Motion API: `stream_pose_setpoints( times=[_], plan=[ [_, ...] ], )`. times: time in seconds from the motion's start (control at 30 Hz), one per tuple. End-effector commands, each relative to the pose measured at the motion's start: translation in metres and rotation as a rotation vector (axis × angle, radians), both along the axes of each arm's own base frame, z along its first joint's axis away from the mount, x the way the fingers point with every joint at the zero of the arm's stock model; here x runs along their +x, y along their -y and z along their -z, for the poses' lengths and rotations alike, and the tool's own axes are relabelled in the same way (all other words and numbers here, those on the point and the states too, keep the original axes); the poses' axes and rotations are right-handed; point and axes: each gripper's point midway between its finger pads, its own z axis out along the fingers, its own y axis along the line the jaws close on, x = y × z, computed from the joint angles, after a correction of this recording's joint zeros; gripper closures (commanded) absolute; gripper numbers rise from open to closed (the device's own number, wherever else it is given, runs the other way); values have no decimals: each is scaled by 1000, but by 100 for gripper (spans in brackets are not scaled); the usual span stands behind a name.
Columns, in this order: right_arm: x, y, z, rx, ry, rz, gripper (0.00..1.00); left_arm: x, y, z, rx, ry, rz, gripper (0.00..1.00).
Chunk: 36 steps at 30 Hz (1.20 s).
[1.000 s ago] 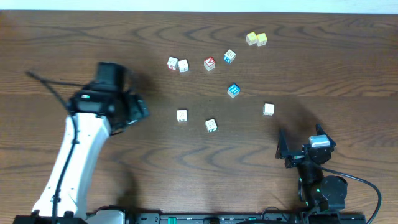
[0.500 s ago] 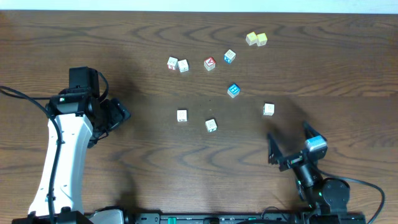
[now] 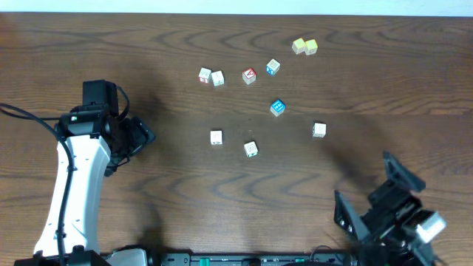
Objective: Lift 4 blocks
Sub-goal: 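Move the right gripper over the yellow-bordered number 8 block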
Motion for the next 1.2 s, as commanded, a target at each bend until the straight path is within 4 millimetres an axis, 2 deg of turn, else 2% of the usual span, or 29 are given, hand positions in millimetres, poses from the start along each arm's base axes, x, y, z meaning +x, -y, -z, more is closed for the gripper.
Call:
stream_pose_setpoints(
  times=[0.0, 0.1, 0.23, 0.3, 0.33, 0.4, 0.47, 0.53, 0.63, 0.7, 0.8, 0.9, 1.0, 1.1, 1.17],
  plan=[
    [7, -3, -28, -142, -99, 71, 1, -2, -2, 0, 4, -2, -14, 8],
    [36, -4, -8, -261, -455, 77, 1, -2, -2, 0, 4, -2, -13, 8],
    [58, -10, 16, -327, -848, -5, 1, -2, -2, 0, 4, -2, -13, 8],
    [61, -27, 16, -335, -943, -139, 1, -2, -2, 0, 4, -2, -13, 8],
    [61, -42, 11, -322, -972, -272, 1, -2, -2, 0, 4, -2, -13, 8],
    [59, -61, 11, -303, -1016, -464, 1, -2, -2, 0, 4, -2, -14, 8],
    [70, -70, 15, -290, -1039, -560, 1, -2, -2, 0, 4, -2, -13, 8],
    [83, -74, 28, -286, -1096, -575, 1, -2, -2, 0, 4, -2, -13, 8],
    [105, -76, 74, -304, -1304, -444, 1, -2, -2, 0, 4, -2, -14, 8],
    [119, -67, 118, -360, -1473, -181, 1, -2, -2, 0, 4, -2, -13, 8],
    [125, -55, 163, -462, -1592, 192, 1, -2, -2, 0, 4, -2, -13, 8],
    [126, -73, 180, -564, -1569, 285, 1, -2, -2, 0, 4, -2, -13, 8],
    [127, -98, 191, -631, -1538, 257, 1, -2, -2, 0, 4, -2, -13, 8],
    [136, -122, 195, -647, -1484, 215, 1, -2, -2, 0, 4, -2, -13, 8],
    [142, -134, 206, -652, -1474, 202, 1, -2, -2, 0, 4, -2, -13, 8]
  ],
)
